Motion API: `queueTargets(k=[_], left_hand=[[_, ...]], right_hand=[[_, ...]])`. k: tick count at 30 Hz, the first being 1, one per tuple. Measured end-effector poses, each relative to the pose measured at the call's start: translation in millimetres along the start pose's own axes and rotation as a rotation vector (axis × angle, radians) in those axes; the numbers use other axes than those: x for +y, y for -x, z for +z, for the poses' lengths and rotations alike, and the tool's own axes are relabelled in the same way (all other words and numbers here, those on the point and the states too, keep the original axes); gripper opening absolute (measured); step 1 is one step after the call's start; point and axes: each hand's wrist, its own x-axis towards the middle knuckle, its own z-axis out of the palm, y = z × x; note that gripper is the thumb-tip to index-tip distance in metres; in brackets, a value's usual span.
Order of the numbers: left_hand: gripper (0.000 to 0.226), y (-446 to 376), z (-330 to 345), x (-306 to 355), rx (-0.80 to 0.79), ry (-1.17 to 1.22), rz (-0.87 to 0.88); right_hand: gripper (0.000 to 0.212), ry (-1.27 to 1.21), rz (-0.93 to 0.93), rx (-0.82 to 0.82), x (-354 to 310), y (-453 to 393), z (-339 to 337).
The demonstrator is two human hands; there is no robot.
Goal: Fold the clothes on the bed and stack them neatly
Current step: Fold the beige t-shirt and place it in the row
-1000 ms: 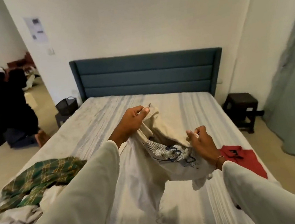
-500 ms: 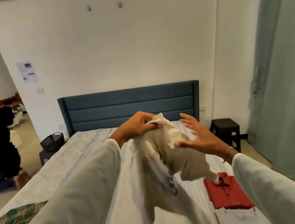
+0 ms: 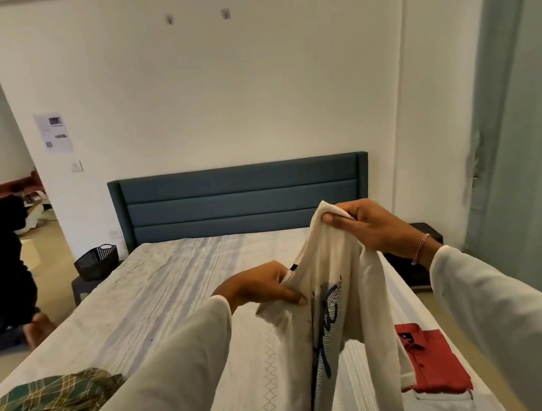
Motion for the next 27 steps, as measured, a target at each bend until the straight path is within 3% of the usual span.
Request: queueTargets(k=[2,8,11,14,19,23,27], left_hand=[[0.033,-0.6,-4.1,-11.0,0.041,0.027,-0.021],[0.027,-0.9,-6.6,-51.5,0.27,-0.378,-0.176],[0.028,10.1,-13.2,-67.7,0.342,-0.316,-0.136],[0.041,28.0,-29.0,-56.4,0.466,-0.169,-0.008],[0.02,53.0,-66.8,-4.0,0.48,-0.065,0.138],[0.023,63.0,-101.8,16.7,0.541,-0.06,0.145],[0.017,71.8,-132.0,31.9,0.575,-0.128,0.163]], right_hand=[[0.028,0.031,-0.004,-0.007,3.8,1.6,-4.3],[0.029,0.004,0.008,0.187,10.5,8.7,-19.2],[0.025,0.021,0.036,0.221,14.3,10.9,-41.8],[0.031,0.191,0.028,0.18,24.4,13.7,-70.0],[0.023,0.339,0.087,0.098,28.2,23.5,-96.3],[0.04,0.448,0.096,0.052,30.5,26.1,-109.9],[0.014,0.532,0.143,-0.045,31.4,22.3,-116.8]])
